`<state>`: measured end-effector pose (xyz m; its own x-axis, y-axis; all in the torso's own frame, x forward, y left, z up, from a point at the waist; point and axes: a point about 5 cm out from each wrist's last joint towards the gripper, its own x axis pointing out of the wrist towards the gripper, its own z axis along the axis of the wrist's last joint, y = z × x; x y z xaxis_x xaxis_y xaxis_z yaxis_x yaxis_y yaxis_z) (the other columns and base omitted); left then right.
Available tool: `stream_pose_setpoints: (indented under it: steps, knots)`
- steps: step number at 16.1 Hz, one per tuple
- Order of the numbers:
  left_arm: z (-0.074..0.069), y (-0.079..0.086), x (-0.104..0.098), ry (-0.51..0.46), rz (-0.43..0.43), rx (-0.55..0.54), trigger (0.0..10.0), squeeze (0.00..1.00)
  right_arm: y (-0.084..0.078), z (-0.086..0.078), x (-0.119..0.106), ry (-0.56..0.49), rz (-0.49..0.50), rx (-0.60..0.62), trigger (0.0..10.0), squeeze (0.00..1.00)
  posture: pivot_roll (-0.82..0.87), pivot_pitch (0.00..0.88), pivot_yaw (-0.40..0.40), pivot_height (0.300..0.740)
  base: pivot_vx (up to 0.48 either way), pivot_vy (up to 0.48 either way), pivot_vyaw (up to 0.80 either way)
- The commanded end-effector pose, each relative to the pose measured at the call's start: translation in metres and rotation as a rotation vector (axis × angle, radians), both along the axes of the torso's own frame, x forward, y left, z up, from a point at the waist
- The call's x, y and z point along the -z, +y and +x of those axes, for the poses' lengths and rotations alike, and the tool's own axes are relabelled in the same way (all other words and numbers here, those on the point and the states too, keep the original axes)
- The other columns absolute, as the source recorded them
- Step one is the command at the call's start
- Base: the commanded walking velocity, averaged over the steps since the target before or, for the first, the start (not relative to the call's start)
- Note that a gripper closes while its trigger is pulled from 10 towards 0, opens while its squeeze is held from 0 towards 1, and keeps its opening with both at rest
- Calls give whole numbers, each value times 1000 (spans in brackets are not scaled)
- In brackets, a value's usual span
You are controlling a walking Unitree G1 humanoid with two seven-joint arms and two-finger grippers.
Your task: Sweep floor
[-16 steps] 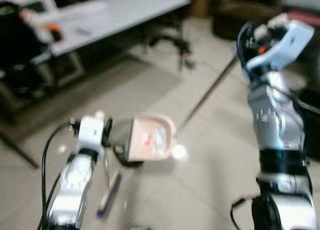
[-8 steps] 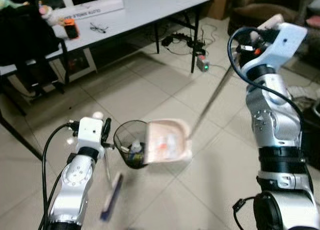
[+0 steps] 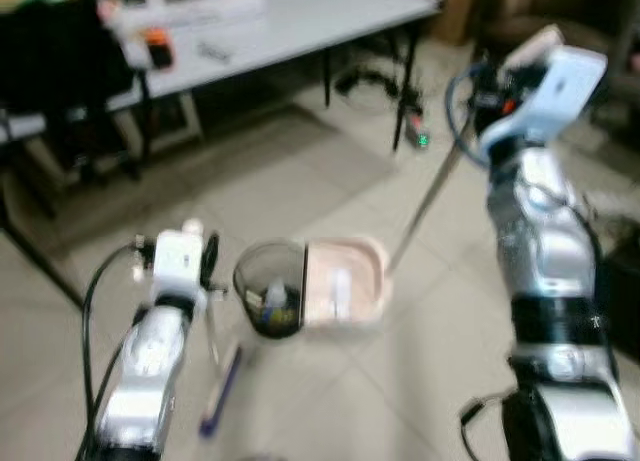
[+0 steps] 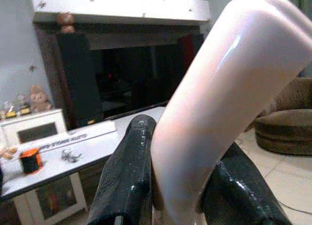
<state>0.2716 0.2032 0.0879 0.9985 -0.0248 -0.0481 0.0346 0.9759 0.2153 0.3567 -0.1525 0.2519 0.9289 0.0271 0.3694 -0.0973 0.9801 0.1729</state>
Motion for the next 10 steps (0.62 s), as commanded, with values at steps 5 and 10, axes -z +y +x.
stream_pose_setpoints:
  steps: [5,10]
  knots:
    - [7,-1,-10,-41,24,1,10000,0,-2,-1,-10,-75,63,9,10000,0,-39,0,37,740,328,0,0]
    - [9,-1,-12,-44,27,6,10000,0,-2,0,-7,-74,69,12,10000,0,-39,0,42,740,343,0,0]
